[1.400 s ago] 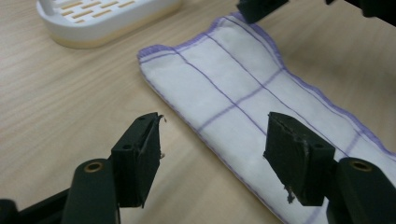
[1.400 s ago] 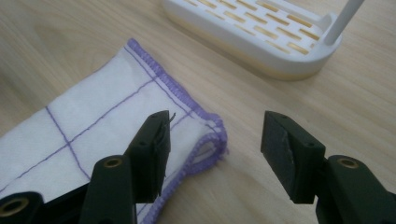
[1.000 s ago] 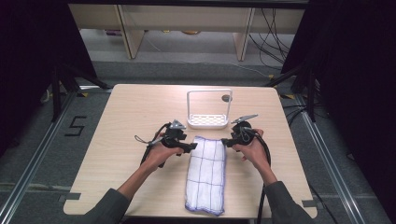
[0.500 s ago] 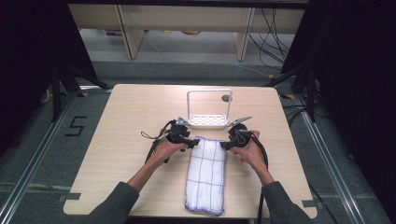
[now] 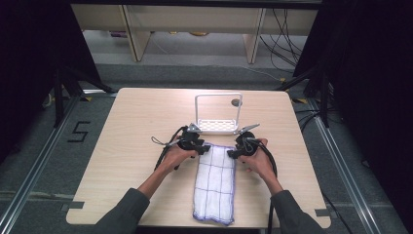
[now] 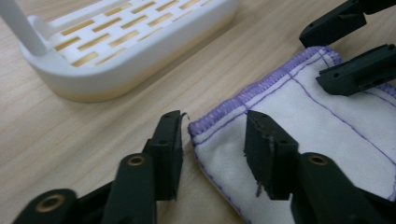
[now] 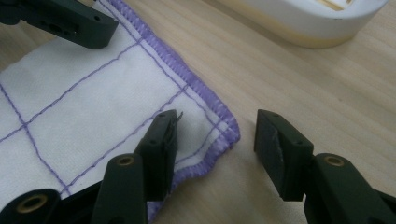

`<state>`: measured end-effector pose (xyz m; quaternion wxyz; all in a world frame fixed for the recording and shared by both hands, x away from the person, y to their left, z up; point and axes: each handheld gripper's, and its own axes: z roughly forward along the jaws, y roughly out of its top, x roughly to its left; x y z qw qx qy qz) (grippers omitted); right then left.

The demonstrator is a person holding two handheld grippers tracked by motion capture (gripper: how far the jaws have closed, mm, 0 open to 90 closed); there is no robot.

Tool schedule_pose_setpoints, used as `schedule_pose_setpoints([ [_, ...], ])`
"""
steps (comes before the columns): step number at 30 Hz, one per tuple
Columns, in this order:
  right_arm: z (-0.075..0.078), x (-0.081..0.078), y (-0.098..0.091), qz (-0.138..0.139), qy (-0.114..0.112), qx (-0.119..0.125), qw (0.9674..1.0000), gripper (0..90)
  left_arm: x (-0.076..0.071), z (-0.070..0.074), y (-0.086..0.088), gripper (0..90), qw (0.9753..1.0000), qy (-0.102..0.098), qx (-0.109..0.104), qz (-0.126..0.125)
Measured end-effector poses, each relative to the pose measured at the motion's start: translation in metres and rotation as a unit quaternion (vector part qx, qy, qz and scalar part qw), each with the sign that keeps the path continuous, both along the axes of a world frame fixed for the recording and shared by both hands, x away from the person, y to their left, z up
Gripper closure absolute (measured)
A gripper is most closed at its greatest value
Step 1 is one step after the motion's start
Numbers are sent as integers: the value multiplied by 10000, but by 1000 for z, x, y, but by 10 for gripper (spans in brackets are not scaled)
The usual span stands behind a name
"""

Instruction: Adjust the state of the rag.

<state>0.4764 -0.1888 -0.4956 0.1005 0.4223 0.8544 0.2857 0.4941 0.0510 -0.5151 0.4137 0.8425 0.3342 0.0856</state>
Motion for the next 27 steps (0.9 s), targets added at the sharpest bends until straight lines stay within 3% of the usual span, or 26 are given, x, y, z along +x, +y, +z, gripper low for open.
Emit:
schedule_pose_setpoints([
  [4, -1, -1, 2, 97, 1, 27, 9999, 584, -1, 0, 0, 756, 9999, -54, -20, -92],
  [8, 0, -2, 1, 171, 20, 137, 9998, 684, -2, 1, 2, 829, 9999, -67, -2, -159],
  [12, -3, -3, 2, 244, 49, 373, 9990, 793, -2, 2, 3, 847, 9998, -106, 28, -183],
  [14, -3, -2, 1, 314, 32, 340, 9989, 817, -3, 2, 3, 853, 9997, -128, 27, -187],
  [16, -4, -1, 0, 369, -34, 352, 9987, 828, -4, 3, 4, 857, 9996, -178, 38, -193],
  [17, -2, -2, 1, 336, 56, 383, 9987, 831, -4, 4, 5, 858, 9996, -207, 36, -170],
  [20, -4, 0, 3, 397, -161, 340, 9985, 834, -6, 8, 7, 861, 9995, -257, 6, -164],
  [21, -3, -1, 5, 346, -80, 366, 9987, 835, -7, 10, 8, 862, 9994, -299, 2, -163],
  [23, 0, -1, 4, 418, -85, 344, 9985, 837, -8, 13, 9, 863, 9992, -354, 19, -171],
  [26, 5, -2, 6, 415, -225, 500, 9976, 840, -11, 19, 12, 863, 9990, -404, -78, -163],
  [27, 9, -3, 5, 429, -155, 473, 9978, 840, -11, 21, 12, 863, 9989, -420, -108, -163],
])
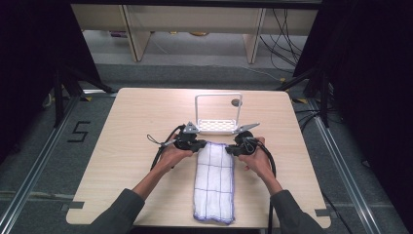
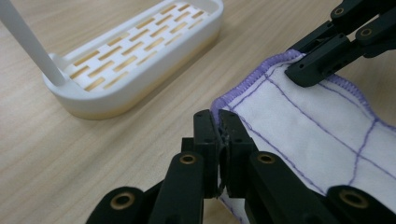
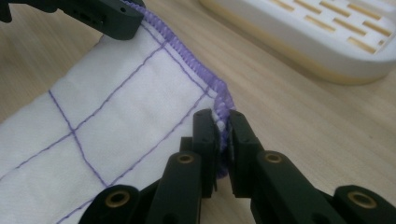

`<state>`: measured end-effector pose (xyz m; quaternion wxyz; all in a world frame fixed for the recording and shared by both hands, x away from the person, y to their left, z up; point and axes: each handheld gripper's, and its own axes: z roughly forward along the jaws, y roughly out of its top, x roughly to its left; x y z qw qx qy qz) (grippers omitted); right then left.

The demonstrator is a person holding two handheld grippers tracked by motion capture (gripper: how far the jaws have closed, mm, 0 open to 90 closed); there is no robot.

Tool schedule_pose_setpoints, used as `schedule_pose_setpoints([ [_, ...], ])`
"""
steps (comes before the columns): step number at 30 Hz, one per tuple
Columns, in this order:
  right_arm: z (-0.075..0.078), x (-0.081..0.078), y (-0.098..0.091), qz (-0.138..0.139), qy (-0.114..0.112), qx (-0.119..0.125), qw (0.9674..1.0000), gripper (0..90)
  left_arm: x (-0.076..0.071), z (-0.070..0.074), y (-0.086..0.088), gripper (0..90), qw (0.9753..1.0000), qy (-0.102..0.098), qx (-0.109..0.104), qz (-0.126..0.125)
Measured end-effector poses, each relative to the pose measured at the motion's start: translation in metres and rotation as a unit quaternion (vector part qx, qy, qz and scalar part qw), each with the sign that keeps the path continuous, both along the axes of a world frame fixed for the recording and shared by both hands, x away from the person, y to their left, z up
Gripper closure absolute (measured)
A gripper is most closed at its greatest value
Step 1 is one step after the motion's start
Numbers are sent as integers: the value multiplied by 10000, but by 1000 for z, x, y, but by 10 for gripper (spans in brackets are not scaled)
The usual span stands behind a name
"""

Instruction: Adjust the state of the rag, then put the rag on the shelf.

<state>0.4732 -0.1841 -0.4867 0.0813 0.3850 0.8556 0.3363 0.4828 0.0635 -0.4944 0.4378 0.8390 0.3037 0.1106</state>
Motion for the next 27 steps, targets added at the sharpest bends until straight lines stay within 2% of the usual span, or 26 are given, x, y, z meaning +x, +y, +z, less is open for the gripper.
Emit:
schedule_pose_setpoints([
  [1, 0, 0, 0, 13, -97, 48, 9999, 841, -1, 2, 0, 863, 10000, -21, -34, 31],
  [2, 3, -1, 0, 5, -66, 76, 9999, 841, -3, 4, 0, 864, 10000, -37, -60, 36],
  [3, 4, -1, -1, 20, -128, 37, 9999, 841, -4, 6, 1, 863, 9999, -67, -97, 51],
  [4, 7, -2, 1, -9, -102, 141, 9998, 842, -5, 7, 2, 863, 9999, -91, -106, 42],
  [5, 8, -2, 0, 59, -164, 57, 9998, 842, -6, 10, 3, 863, 9999, -112, -102, 30],
  [7, 15, -5, 2, 80, -169, 116, 9998, 842, -9, 16, 6, 863, 9998, -157, -99, 2],
  [9, 17, -6, 2, 103, -304, 153, 9994, 842, -11, 20, 8, 862, 9997, -202, -134, -12],
  [10, 20, -7, 2, 105, -221, 155, 9996, 842, -13, 23, 10, 862, 9997, -221, -114, -8],
  [11, 21, -8, 2, 96, -323, 209, 9992, 842, -14, 24, 11, 862, 9996, -229, -137, -12],
  [12, 23, -9, 2, 92, -295, 279, 9991, 842, -15, 26, 11, 862, 9994, -238, -239, 31],
  [13, 26, -9, 1, 164, -344, 181, 9991, 843, -17, 28, 11, 862, 9994, -242, -251, 36],
  [14, 29, -13, 3, 98, -241, 263, 9993, 843, -19, 31, 12, 861, 9994, -249, -253, 18],
  [15, 29, -14, 4, 104, -374, 304, 9988, 843, -20, 34, 14, 861, 9994, -260, -238, -46],
  [16, 32, -15, 4, 132, -366, 316, 9987, 843, -22, 36, 14, 861, 9991, -263, -318, -13],
  [18, 38, -16, 4, 241, -424, 191, 9986, 843, -25, 41, 16, 861, 9992, -252, -304, -17],
  [19, 40, -20, 6, 150, -359, 263, 9989, 843, -27, 44, 17, 861, 9991, -243, -333, -19],
  [20, 43, -20, 5, 267, -481, 212, 9983, 843, -28, 46, 17, 861, 9992, -248, -325, -4],
  [21, 47, -22, 5, 274, -481, 216, 9982, 843, -29, 49, 19, 861, 9994, -241, -253, -63],
  [22, 47, -25, 9, 136, -442, 460, 9979, 843, -31, 51, 19, 861, 9992, -209, -328, -20],
  [23, 53, -26, 5, 271, -438, 285, 9983, 843, -33, 53, 19, 861, 9993, -209, -302, -30],
  [24, 54, -27, 5, 293, -507, 339, 9977, 844, -35, 58, 20, 861, 9993, -209, -306, -77],
  [25, 60, -30, 4, 312, -456, 324, 9979, 844, -37, 62, 20, 861, 9993, -230, -289, -94],
  [26, 63, -33, 5, 287, -443, 414, 9977, 844, -39, 67, 22, 861, 9993, -254, -239, -132],
  [27, 65, -34, 4, 313, -585, 440, 9968, 844, -41, 70, 21, 860, 9991, -251, -324, -125],
])
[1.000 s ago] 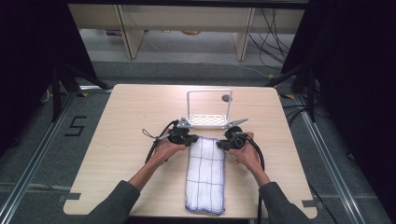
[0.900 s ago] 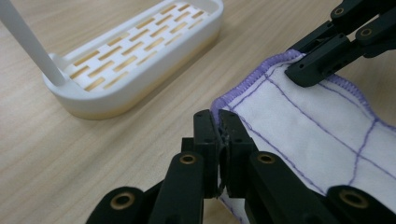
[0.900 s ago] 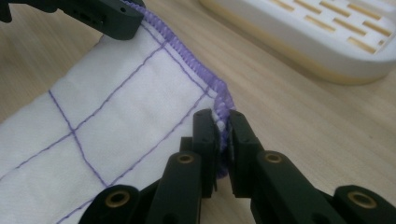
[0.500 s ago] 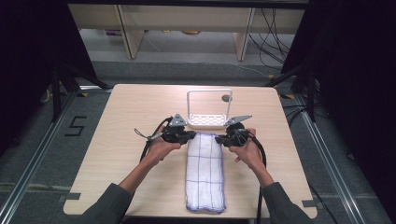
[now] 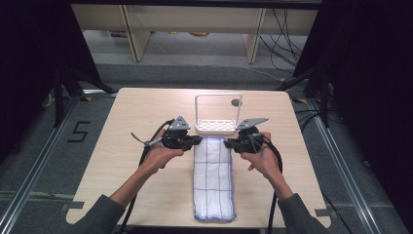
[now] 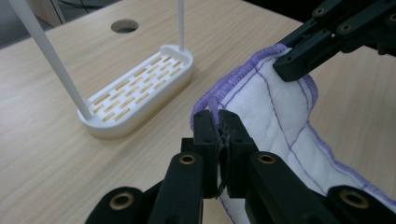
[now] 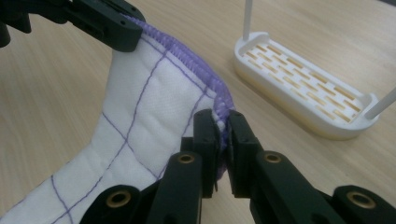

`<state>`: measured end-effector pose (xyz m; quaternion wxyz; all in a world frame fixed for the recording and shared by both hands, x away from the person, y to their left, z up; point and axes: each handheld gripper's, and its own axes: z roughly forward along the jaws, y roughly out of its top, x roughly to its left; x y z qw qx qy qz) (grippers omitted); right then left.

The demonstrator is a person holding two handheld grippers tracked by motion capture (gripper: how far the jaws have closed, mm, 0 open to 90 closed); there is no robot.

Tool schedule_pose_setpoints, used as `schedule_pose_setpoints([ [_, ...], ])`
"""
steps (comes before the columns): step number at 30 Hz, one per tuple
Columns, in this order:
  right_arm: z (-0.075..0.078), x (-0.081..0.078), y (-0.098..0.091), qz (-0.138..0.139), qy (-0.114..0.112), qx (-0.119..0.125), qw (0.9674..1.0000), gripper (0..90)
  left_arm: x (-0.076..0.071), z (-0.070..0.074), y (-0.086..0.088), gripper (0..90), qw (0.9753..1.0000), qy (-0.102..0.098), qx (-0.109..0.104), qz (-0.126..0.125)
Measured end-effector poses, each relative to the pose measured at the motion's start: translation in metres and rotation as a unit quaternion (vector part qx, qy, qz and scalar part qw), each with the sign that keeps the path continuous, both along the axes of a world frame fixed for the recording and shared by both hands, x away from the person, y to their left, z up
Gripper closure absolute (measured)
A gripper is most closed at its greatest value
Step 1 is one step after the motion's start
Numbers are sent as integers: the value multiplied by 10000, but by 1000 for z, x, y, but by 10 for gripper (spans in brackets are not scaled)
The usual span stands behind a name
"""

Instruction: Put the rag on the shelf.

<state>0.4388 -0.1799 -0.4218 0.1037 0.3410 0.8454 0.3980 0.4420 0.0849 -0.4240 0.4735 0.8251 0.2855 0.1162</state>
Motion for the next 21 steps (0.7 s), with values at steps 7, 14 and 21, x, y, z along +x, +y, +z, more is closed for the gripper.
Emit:
schedule_pose_setpoints([
  [7, 31, -16, -6, 221, -334, 72, 9992, 845, -16, 38, 1, 860, 9995, -129, -214, -196],
  [14, 71, -24, -8, 244, -708, 95, 9971, 846, -24, 80, -3, 860, 9990, -382, -46, -221],
  [21, 106, -10, -9, 100, -877, 167, 9960, 846, -5, 112, -3, 859, 9987, -512, -43, 17],
])
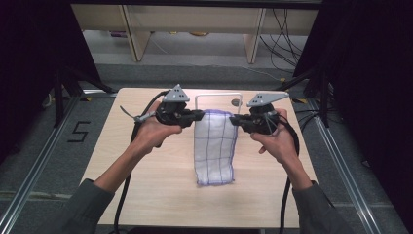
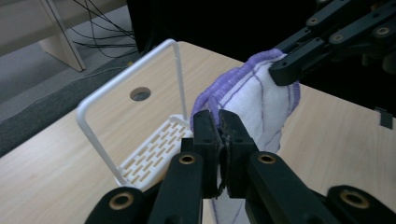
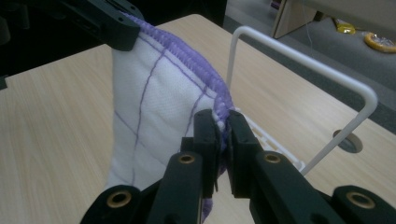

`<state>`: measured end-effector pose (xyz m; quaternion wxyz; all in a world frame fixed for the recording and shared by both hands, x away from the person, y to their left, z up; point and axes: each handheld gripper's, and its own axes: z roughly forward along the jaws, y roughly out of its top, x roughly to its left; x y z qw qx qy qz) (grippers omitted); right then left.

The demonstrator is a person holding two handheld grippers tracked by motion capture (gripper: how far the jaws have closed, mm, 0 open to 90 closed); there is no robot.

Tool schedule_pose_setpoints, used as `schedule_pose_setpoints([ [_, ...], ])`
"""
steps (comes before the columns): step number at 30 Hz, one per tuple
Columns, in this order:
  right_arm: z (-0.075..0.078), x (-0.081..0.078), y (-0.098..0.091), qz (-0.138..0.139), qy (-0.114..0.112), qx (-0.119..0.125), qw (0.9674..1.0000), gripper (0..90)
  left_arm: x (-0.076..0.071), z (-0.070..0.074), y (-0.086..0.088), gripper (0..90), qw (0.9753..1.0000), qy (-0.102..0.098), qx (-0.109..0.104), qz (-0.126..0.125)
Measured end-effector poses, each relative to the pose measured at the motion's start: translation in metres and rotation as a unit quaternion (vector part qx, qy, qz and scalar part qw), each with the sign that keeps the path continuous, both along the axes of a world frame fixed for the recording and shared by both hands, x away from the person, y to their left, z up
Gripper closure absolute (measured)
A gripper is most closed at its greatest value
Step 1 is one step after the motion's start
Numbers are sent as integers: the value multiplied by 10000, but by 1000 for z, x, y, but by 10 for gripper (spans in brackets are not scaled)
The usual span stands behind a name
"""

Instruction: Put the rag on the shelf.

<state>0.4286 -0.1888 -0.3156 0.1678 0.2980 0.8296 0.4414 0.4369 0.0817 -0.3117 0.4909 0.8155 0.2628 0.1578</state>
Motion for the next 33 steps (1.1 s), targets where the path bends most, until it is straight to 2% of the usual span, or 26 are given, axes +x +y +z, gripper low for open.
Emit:
schedule_pose_setpoints([
  [1, 0, 0, 0, 0, 0, 0, 10000, 846, 3, 4, 1, 859, 10000, -16, 52, -1],
  [2, 5, 2, 0, -6, -42, -14, 10000, 846, 6, 8, 0, 859, 10000, 1, -8, 66],
  [5, 18, 10, 0, -37, -52, -44, 10000, 847, 13, 19, -1, 859, 9999, -40, 92, 64],
  [6, 25, 14, 0, -81, -19, -66, 9999, 846, 18, 25, -2, 858, 9999, -27, 35, 118],
  [7, 25, 14, 0, -81, -19, -66, 9999, 846, 18, 25, -2, 858, 9999, -27, 35, 118],
  [8, 29, 18, -1, -65, -105, -59, 9999, 846, 22, 30, -2, 858, 9999, -43, 85, 135],
  [9, 36, 23, -1, -104, -82, -28, 9999, 847, 27, 35, -3, 858, 9998, -72, 117, 163],
  [11, 40, 26, -2, -105, -115, -54, 9999, 846, 30, 37, -5, 858, 9997, -75, 56, 226],
  [12, 44, 29, -2, -149, -53, -15, 9999, 846, 33, 40, -5, 858, 9996, -90, 130, 223],
  [15, 53, 37, -2, -221, -92, 23, 9997, 846, 40, 50, -7, 858, 9994, -159, 167, 264],
  [16, 56, 39, -3, -202, -34, 12, 9998, 846, 43, 52, -8, 858, 9993, -194, 131, 299],
  [18, 61, 44, -3, -212, -105, 49, 9997, 846, 52, 62, -9, 858, 9989, -301, 87, 361],
  [19, 61, 44, -3, -212, -105, 49, 9997, 846, 52, 62, -9, 857, 9989, -301, 87, 361],
  [20, 67, 51, -4, -244, -180, 98, 9995, 846, 55, 65, -9, 857, 9987, -304, 76, 394],
  [25, 78, 68, -5, -325, -215, 231, 9990, 846, 70, 77, -11, 857, 9978, -370, -61, 543],
  [27, 81, 74, -5, -389, -276, 241, 9986, 846, 76, 79, -13, 856, 9972, -398, -111, 616],
  [33, 85, 94, -4, -585, -244, 314, 9975, 846, 94, 82, -16, 855, 9953, -440, -259, 827],
])
